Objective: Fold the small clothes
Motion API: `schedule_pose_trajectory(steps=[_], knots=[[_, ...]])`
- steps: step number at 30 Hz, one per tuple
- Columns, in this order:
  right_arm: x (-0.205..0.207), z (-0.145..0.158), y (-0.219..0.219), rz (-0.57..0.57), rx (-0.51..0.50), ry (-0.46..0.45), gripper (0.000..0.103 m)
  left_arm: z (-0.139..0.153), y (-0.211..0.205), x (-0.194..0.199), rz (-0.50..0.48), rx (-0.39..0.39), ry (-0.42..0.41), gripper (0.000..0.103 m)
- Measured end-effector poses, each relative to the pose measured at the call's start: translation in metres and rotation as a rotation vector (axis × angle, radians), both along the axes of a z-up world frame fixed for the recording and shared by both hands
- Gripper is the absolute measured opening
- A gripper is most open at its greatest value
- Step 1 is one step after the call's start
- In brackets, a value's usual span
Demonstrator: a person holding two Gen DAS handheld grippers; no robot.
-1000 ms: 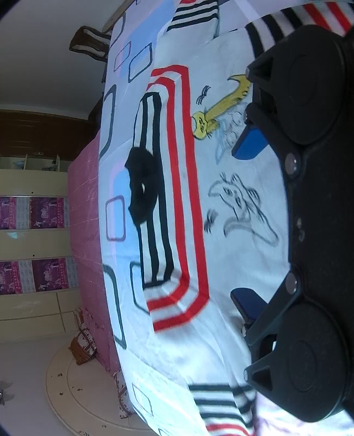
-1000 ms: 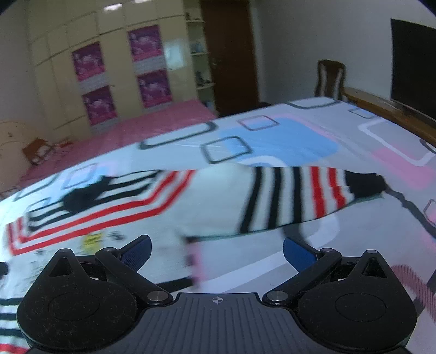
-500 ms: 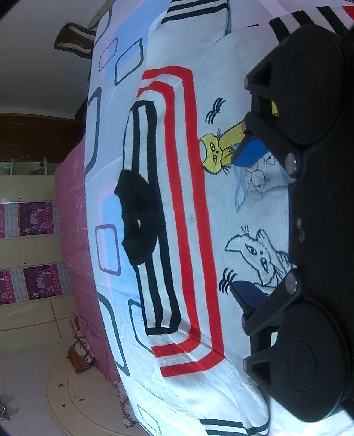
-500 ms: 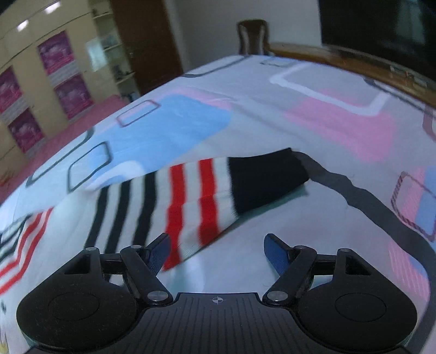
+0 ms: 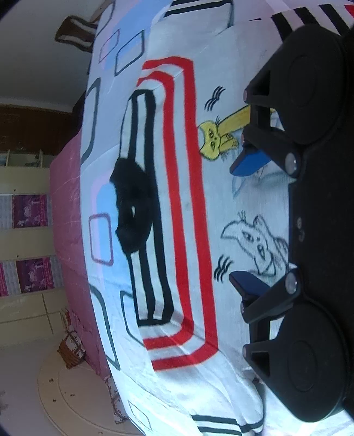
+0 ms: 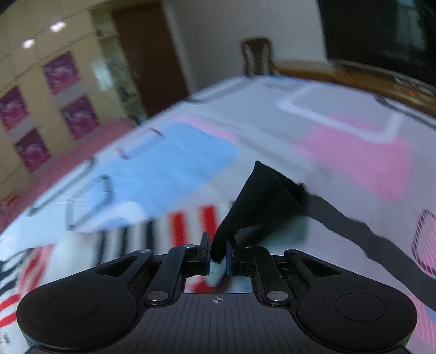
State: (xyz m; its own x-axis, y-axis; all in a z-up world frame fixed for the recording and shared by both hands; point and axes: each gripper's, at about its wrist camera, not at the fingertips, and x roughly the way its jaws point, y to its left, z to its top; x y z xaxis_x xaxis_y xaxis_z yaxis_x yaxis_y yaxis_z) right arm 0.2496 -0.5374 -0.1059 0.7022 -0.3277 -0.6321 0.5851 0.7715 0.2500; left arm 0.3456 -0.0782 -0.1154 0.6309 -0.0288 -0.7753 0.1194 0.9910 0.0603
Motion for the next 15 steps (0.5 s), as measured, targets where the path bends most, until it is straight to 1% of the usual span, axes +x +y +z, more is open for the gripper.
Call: schedule_pose_trajectory(steps=[2, 4, 6, 8, 10, 12, 15], knots=[[0.008, 0.018, 0.028, 0.081, -0.028, -0.046, 0.008, 0.003, 0.01, 0.0, 0.013, -0.01, -0.012, 0.076], [0.018, 0.036, 0.066, 0.176, -0.066, -0.078, 0.008, 0.006, 0.02, 0.0, 0.022, -0.022, -0.022, 0.076], [0.029, 0.048, 0.109, 0.28, -0.063, -0.106, 0.008, 0.01, 0.035, -0.001, 0.032, -0.035, -0.034, 0.076], [0.04, 0.055, 0.152, 0.372, -0.066, -0.121, 0.008, 0.013, 0.05, -0.003, 0.046, -0.042, -0.039, 0.076], [0.05, 0.057, 0.201, 0.472, -0.054, -0.131, 0.008, 0.016, 0.069, -0.006, 0.067, -0.049, -0.048, 0.077], [0.062, 0.052, 0.25, 0.564, -0.035, -0.128, 0.008, 0.019, 0.088, -0.007, 0.087, -0.047, -0.056, 0.077], [0.076, 0.032, 0.313, 0.664, 0.019, -0.089, 0.008, 0.02, 0.112, -0.009, 0.108, -0.043, -0.061, 0.077]])
